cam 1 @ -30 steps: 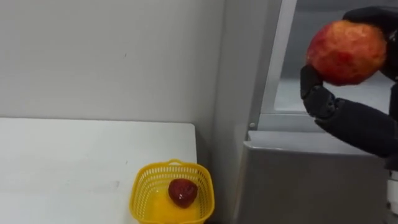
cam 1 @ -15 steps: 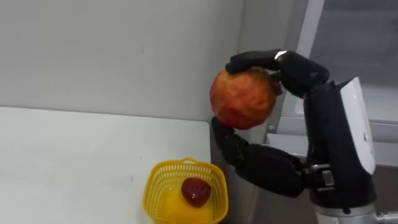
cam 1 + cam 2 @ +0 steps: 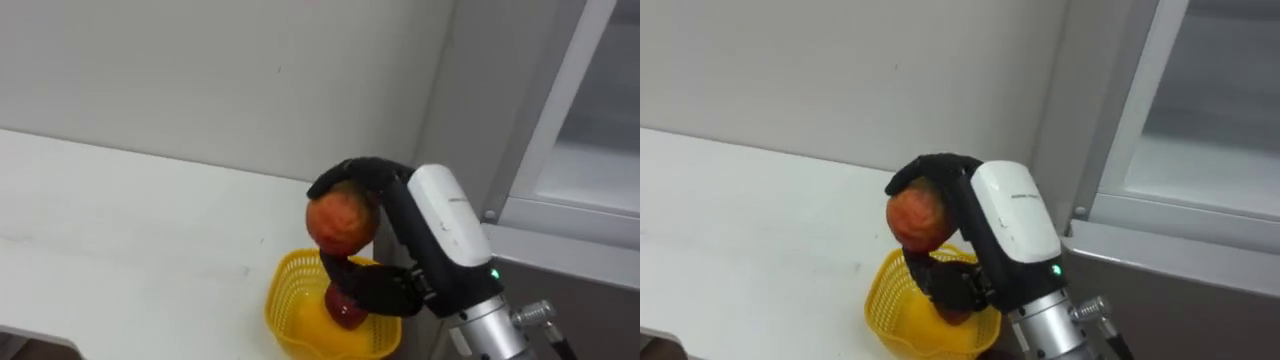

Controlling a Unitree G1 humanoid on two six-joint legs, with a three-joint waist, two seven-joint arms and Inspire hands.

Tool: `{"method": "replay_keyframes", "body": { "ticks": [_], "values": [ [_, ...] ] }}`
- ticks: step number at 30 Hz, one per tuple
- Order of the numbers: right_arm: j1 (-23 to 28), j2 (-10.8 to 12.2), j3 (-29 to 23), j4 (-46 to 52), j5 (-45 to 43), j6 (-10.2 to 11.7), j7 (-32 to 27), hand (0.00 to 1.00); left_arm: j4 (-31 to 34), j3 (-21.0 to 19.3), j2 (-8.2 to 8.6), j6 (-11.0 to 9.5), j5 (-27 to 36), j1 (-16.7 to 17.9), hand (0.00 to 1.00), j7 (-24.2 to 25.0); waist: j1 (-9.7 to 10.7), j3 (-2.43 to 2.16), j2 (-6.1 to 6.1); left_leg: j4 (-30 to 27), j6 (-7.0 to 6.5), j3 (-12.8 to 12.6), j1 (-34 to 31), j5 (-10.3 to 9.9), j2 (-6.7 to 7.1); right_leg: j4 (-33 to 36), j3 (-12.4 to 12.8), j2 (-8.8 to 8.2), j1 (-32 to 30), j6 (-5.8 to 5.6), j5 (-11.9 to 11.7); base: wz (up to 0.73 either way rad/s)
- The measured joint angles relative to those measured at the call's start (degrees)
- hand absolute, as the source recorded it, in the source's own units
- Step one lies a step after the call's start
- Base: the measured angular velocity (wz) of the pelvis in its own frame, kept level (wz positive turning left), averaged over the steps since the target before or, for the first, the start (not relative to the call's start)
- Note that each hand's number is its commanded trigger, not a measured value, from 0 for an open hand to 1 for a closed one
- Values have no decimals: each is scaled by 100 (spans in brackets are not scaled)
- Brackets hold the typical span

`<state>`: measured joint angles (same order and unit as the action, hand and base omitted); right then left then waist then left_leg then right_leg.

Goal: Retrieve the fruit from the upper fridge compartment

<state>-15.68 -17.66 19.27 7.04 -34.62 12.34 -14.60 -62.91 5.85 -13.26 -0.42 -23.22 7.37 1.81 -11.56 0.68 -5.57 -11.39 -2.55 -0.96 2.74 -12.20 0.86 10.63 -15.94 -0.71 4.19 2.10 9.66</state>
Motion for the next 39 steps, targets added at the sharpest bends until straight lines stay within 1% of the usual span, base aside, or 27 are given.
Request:
{"method": "replay_keyframes", "body": {
  "ticks": [3, 4, 6, 8, 11, 12, 13, 14, 16, 20, 22, 23, 26, 30, 31, 32, 33, 35, 36, 37, 39],
  "values": [
    [-9, -3, 2, -126, -167, -6, 88, 100, 0, 0, 1, 10, 0, 9, 0, 57, -84, 21, 17, 1, 1, 40, -17, 0, 0, -2, -52, -2, 0, -3, 2, 7],
    [-37, -2, 3, -249, -203, 3, 91, 100, 1, -6, 1, 15, -17, 5, 0, 108, -128, 29, 24, 0, 1, 66, -17, 1, 3, -2, -101, -5, 11, -5, 3, 12],
    [-125, -6, 20, -565, -245, -18, 97, 100, 2, -4, 0, 15, -42, -10, 0, 129, -144, 39, 19, -4, 3, 124, -15, 2, 11, -2, -139, -12, 34, -15, 9, 14],
    [-323, -34, 232, -1089, -250, -174, 130, 100, -1, -1, -15, 23, -11, -38, 0, 129, -163, 51, -7, -14, 4, 154, -17, 2, 11, -5, -149, -10, 47, -23, 14, 8],
    [-362, -33, 463, -1508, -414, -373, 328, 100, 9, -1, -14, 62, -12, -56, 0, 129, -230, 54, -56, -17, 4, 168, -33, 1, 15, -8, -150, -10, 40, -28, 18, 1],
    [-361, -33, 488, -1569, -439, -383, 383, 100, 10, -2, -14, 68, -14, -60, 0, 129, -244, 50, -74, -22, 3, 172, -44, 1, 17, -8, -150, -11, 33, -28, 18, 0],
    [-362, -33, 518, -1615, -524, -442, 484, 100, 12, -4, -14, 79, -15, -69, 0, 131, -279, 40, -103, -31, 3, 176, -80, 0, 21, -8, -150, -13, 0, -28, 18, 0],
    [-363, -32, 525, -1619, -597, -486, 543, 100, 16, -4, -12, 84, -15, -72, 0, 135, -310, 21, -140, -42, 3, 177, -113, 1, 24, -8, -149, -16, -29, -28, 18, 0],
    [-362, -23, 531, -1640, -677, -493, 553, 100, 17, -15, -13, 91, -55, -58, 0, 153, -359, 30, -128, -42, 2, 177, -107, 2, 31, -9, -150, -18, -30, -28, 18, 0],
    [-441, 3, 531, -1872, -703, -503, 564, 100, 116, -18, -43, 131, -155, -70, 0, 254, -459, 27, -134, -42, 0, 186, -105, 3, 39, -23, -150, -22, -16, -28, 18, 1],
    [-512, 24, 539, -2012, -704, -534, 614, 100, 125, -18, -48, 131, -175, -68, 0, 275, -465, 30, -130, -37, 0, 193, -108, 2, 41, -22, -150, -24, -11, -28, 18, 0],
    [-515, 25, 540, -2033, -703, -594, 625, 100, 132, -19, -50, 131, -208, -59, 0, 285, -468, 33, -126, -37, 0, 200, -111, 2, 43, -22, -155, -25, -10, -28, 18, 0],
    [-564, 28, 540, -2193, -645, -596, 617, 100, 131, -14, -50, 139, -224, -57, 0, 359, -466, 50, -101, -46, -3, 225, -109, 4, 52, -21, -189, -33, 7, -28, 18, 3],
    [-567, 28, 540, -2337, -657, -618, 617, 100, 132, -14, -48, 169, -234, -52, 0, 395, -463, 61, -85, -46, -11, 273, -114, 16, 73, -23, -215, -46, 14, -28, 18, 4],
    [-566, 28, 541, -2376, -670, -620, 617, 92, 134, -14, -49, 181, -235, -45, 0, 396, -465, 67, -77, -46, -15, 276, -117, 18, 77, -23, -221, -50, 14, -29, 18, 0],
    [-567, 28, 541, -2407, -690, -628, 618, 75, 145, -14, -49, 186, -235, -36, 0, 401, -465, 71, -71, -46, -20, 278, -120, 21, 83, -22, -226, -58, 14, -30, 19, 0],
    [-567, 28, 541, -2423, -698, -632, 618, 71, 152, -14, -50, 187, -235, -33, 0, 406, -465, 72, -69, -46, -22, 278, -122, 23, 85, -22, -228, -61, 13, -31, 20, 0],
    [-567, 29, 552, -2435, -722, -700, 623, 40, 180, -15, -51, 205, -237, -33, 0, 438, -467, 73, -68, -46, -30, 279, -131, 27, 92, -22, -239, -69, 7, -32, 20, 0],
    [-567, 29, 552, -2435, -735, -703, 622, 13, 198, -15, -52, 217, -237, -31, 0, 456, -467, 73, -68, -46, -30, 279, -131, 27, 93, -22, -240, -70, 6, -32, 20, 0],
    [-567, 29, 555, -2435, -746, -710, 622, 0, 256, -14, -52, 253, -246, -28, 0, 482, -467, 73, -68, -47, -31, 278, -131, 28, 93, -21, -239, -70, 6, -32, 20, 0],
    [-567, 29, 585, -2435, -748, -732, 622, 0, 321, -14, -52, 265, -272, -30, 0, 498, -468, 72, -66, -47, -32, 278, -130, 29, 93, -21, -239, -71, 6, -32, 20, 0]
  ]
}}
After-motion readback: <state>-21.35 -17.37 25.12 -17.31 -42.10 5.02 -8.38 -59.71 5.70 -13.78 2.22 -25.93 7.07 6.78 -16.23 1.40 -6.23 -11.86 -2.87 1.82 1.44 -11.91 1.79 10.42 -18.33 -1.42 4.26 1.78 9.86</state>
